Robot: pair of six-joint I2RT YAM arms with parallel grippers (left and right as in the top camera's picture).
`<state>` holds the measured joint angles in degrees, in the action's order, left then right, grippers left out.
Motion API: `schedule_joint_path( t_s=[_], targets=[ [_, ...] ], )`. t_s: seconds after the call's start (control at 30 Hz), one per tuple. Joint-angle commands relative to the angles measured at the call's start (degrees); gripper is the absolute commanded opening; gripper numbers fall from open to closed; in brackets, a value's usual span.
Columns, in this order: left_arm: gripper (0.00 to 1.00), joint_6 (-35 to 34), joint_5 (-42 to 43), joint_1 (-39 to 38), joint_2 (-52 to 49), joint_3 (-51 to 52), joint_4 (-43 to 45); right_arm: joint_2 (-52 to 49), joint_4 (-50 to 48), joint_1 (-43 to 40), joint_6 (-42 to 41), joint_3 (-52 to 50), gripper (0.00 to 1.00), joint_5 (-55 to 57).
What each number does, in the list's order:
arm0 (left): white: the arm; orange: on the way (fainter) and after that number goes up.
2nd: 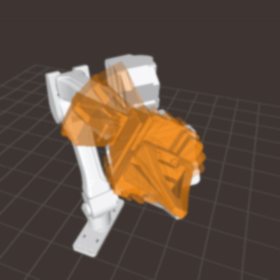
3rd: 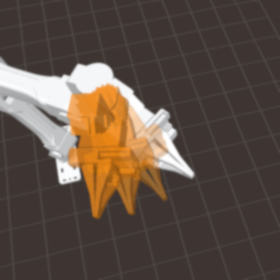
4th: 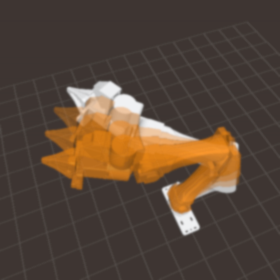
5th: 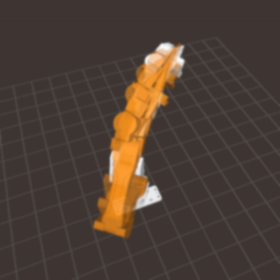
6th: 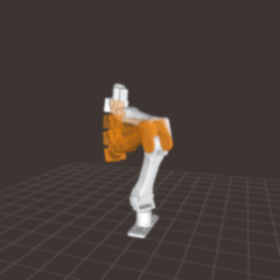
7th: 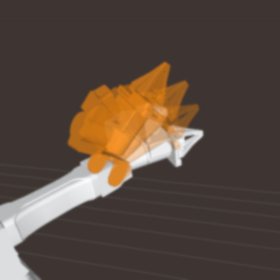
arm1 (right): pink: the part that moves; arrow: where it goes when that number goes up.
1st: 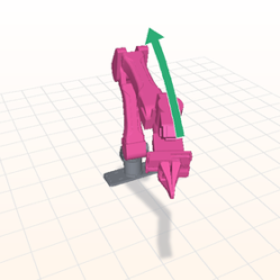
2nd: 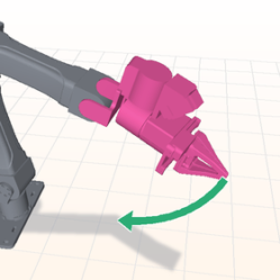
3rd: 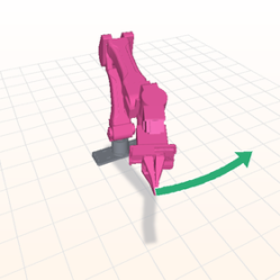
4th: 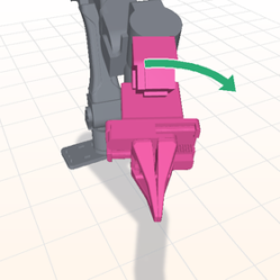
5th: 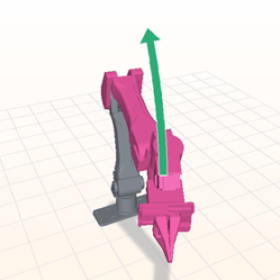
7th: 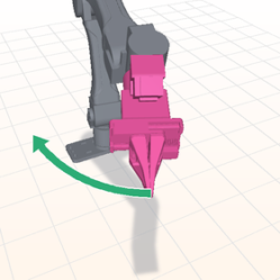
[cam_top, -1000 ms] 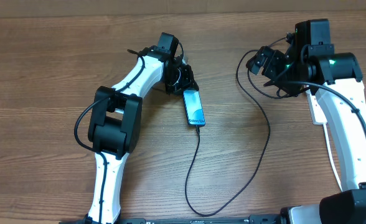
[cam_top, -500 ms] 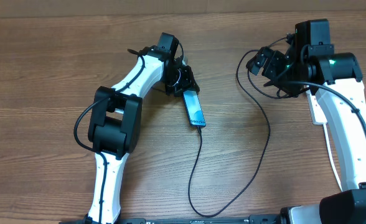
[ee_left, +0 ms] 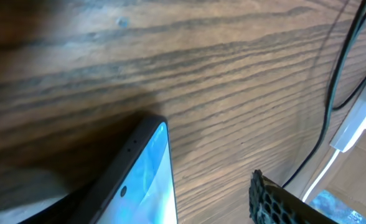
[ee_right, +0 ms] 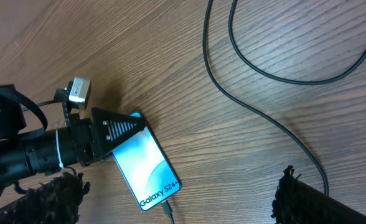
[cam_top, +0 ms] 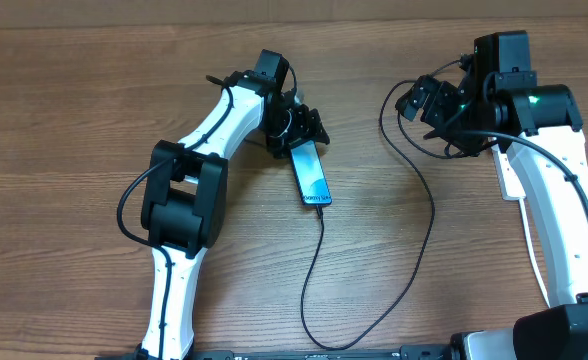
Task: Plug charger to phone and switch on socket
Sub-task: 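Lower the plugged phone with the left gripper onto the table center, then open the left gripper and raise it above the phone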
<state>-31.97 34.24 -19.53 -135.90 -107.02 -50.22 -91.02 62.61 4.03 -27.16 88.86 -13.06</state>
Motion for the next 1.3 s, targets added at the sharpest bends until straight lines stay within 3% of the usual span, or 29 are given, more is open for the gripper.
schedule_joint_path(
  t_s=[0.0, 0.3, 0.53, 0.77, 0.97, 1.27],
  targets=[
    [0.77, 0.3, -8.6, -0.3, -2.5, 1.9, -2.1, 1.2, -0.1, -0.4, 0.3, 0.5, 1.00, 0.6],
    [0.95, 0.3, -12.2, -0.3, -2.5, 1.9, -4.7, 1.2, -0.1, -0.4, 0.3, 0.5, 1.00, 0.6],
    [1.00, 0.3, -13.5, -0.3, -2.5, 1.9, -5.8, 1.2, -0.1, -0.4, 0.3, 0.5, 1.00, 0.6],
    [1.00, 0.3, -15.0, -0.2, -2.5, 1.7, -8.4, 1.2, 0.0, -0.4, 0.3, 0.5, 1.00, 0.6],
    [1.00, 0.5, -28.8, 0.0, -0.3, -4.2, -18.1, 1.2, 0.1, -0.4, 0.3, 0.5, 1.00, 0.6],
    [1.00, 5.5, -37.9, -0.5, 10.3, -18.7, -29.1, 1.2, -0.3, -0.4, 0.3, 0.4, 1.00, 1.5]
  ],
)
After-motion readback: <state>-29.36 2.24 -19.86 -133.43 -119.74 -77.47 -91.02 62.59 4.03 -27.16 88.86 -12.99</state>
